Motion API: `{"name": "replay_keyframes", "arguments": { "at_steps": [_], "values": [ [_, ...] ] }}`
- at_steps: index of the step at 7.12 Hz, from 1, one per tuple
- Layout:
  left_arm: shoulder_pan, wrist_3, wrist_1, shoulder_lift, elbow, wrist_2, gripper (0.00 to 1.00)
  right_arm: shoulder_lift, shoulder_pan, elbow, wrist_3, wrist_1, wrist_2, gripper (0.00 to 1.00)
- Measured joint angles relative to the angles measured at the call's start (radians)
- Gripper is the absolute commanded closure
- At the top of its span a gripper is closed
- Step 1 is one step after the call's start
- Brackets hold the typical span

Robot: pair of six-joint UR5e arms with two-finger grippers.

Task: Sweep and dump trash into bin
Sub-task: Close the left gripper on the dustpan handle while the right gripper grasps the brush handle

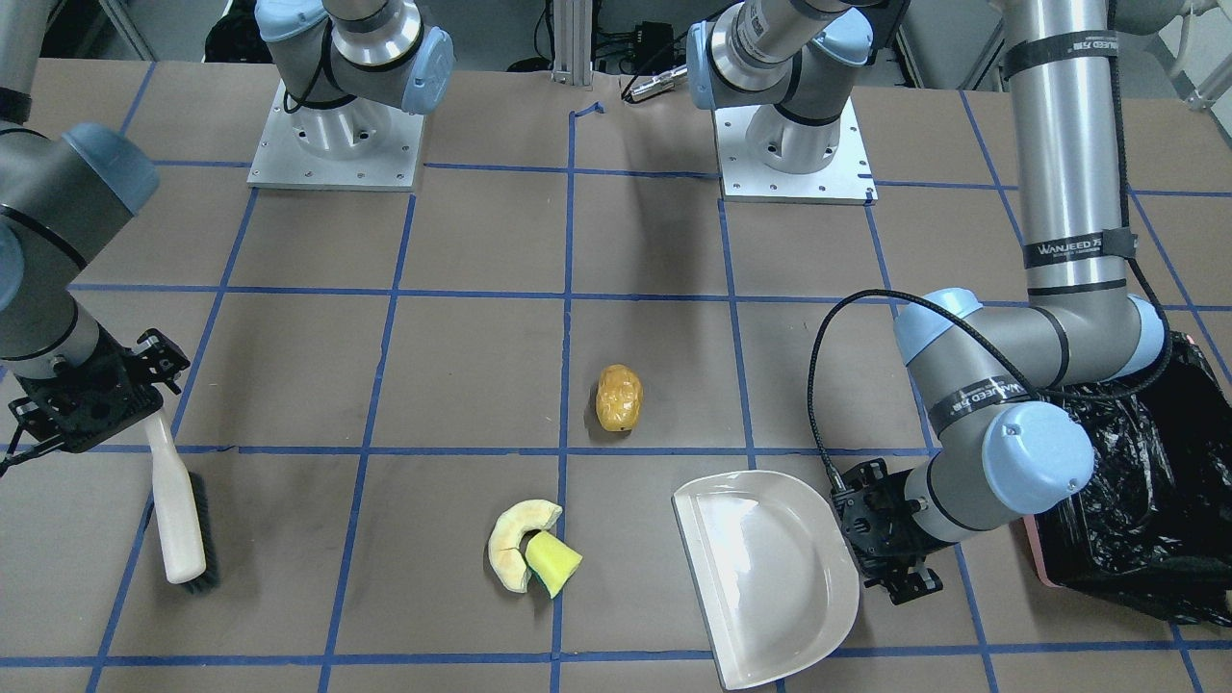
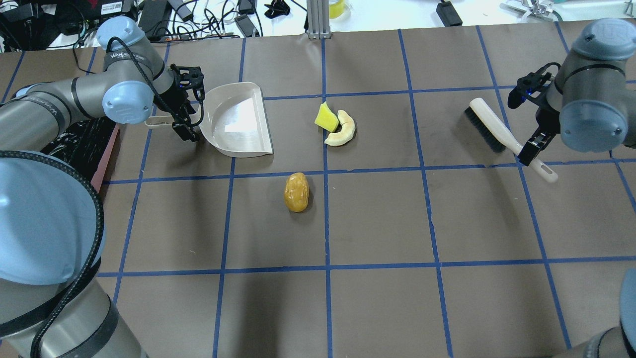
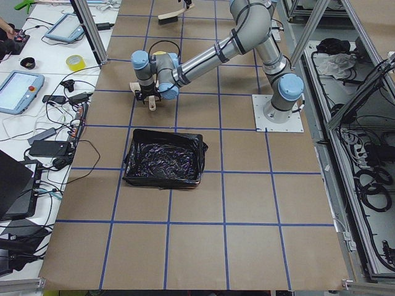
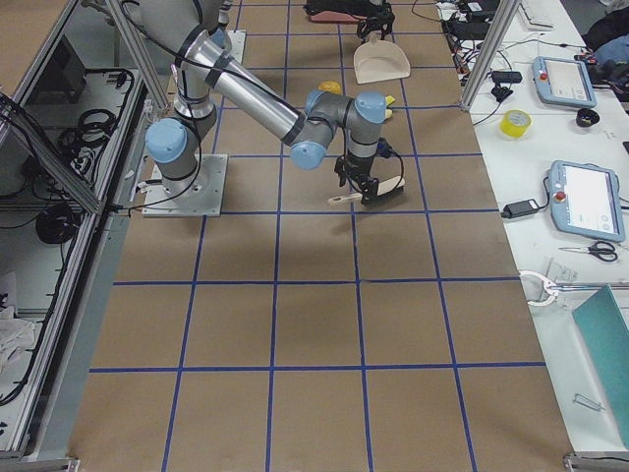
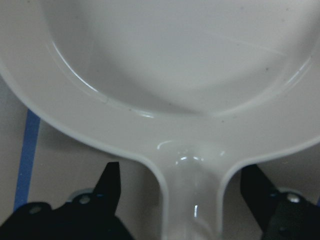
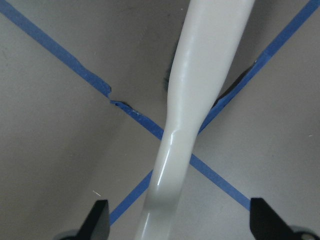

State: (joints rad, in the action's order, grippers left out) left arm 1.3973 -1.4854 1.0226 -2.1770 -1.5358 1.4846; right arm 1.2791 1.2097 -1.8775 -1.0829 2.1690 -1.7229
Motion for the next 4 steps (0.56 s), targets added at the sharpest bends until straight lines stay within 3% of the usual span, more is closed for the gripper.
{"name": "replay_keyframes", "arguments": {
  "at_steps": [1,2,3,4],
  "values": [
    [0.0,-0.001,-0.002,-0.001,-0.004,-0.01,0.42,-0.001,0.0,-0.011,0.0,0.0,-0.001,0.07],
    [0.0,-0.003,-0.007,-0.001,-0.01,-0.015,0.66,-0.004,-0.001,-0.018,0.001,0.0,-0.001,0.08],
    [0.0,-0.004,-0.009,-0.001,-0.014,-0.017,0.71,-0.01,-0.002,-0.021,0.001,0.0,-0.002,0.08],
    [0.0,-0.006,-0.011,-0.001,-0.016,-0.018,0.84,-0.017,-0.007,-0.022,0.001,0.0,-0.002,0.22]
  ]
}}
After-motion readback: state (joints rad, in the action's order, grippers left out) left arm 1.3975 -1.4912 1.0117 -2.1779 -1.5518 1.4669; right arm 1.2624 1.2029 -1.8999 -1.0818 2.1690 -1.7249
